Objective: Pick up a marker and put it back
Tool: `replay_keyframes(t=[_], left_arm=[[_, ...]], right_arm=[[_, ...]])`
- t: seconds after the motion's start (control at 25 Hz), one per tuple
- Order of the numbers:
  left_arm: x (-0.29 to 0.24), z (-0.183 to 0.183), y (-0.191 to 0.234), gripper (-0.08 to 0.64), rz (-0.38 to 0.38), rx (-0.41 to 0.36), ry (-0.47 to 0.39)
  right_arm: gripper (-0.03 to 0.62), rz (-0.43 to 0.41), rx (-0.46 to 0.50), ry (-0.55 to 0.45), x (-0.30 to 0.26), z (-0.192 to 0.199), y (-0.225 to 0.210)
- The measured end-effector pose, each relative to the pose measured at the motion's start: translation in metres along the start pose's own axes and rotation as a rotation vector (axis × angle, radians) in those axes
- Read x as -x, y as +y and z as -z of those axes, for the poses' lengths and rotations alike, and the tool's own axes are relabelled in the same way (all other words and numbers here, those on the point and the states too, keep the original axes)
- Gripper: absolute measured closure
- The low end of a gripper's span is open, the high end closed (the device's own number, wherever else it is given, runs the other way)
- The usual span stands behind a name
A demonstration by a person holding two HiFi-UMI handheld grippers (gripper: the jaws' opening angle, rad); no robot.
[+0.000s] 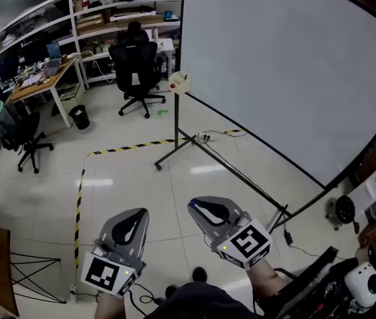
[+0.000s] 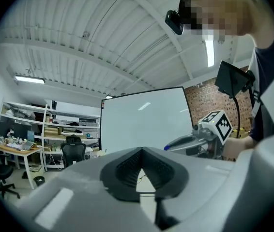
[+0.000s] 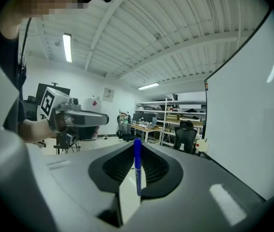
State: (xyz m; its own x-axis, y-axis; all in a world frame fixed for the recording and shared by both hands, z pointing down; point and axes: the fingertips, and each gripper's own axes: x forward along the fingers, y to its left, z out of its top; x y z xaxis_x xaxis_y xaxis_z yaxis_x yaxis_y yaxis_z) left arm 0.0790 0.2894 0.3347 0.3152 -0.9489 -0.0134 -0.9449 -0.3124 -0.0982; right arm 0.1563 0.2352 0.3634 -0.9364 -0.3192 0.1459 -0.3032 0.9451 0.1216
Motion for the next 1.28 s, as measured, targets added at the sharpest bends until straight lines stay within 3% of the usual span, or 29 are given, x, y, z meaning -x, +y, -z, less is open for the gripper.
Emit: replay_keyframes(t=[0.32,0.76,0.92,1.28], left_arm=[[0.041,0.001,-0.012,0.557,0.070,0.002,-0.022],[0.034,-0.004,-0.071,0.557,0.170,-0.031,-0.013],[0.015,-0.006,-0.106,0.557,0.201,-0.037,-0.001],[-0.026,-0.005,-0.176,0.557,0.238,-0.066,0.027]], right_arm=[[0.548,0.044,0.058,0.036,0.010,-0.012,0.057],[0.548,0.146,0.032,0.032,0.076,-0.004,0.055],[0.548,0.171,-0.025,0.016,0.110,0.005,0.041],[0.548,0.212,-0.058,0.015,0.181,0.030,0.003]])
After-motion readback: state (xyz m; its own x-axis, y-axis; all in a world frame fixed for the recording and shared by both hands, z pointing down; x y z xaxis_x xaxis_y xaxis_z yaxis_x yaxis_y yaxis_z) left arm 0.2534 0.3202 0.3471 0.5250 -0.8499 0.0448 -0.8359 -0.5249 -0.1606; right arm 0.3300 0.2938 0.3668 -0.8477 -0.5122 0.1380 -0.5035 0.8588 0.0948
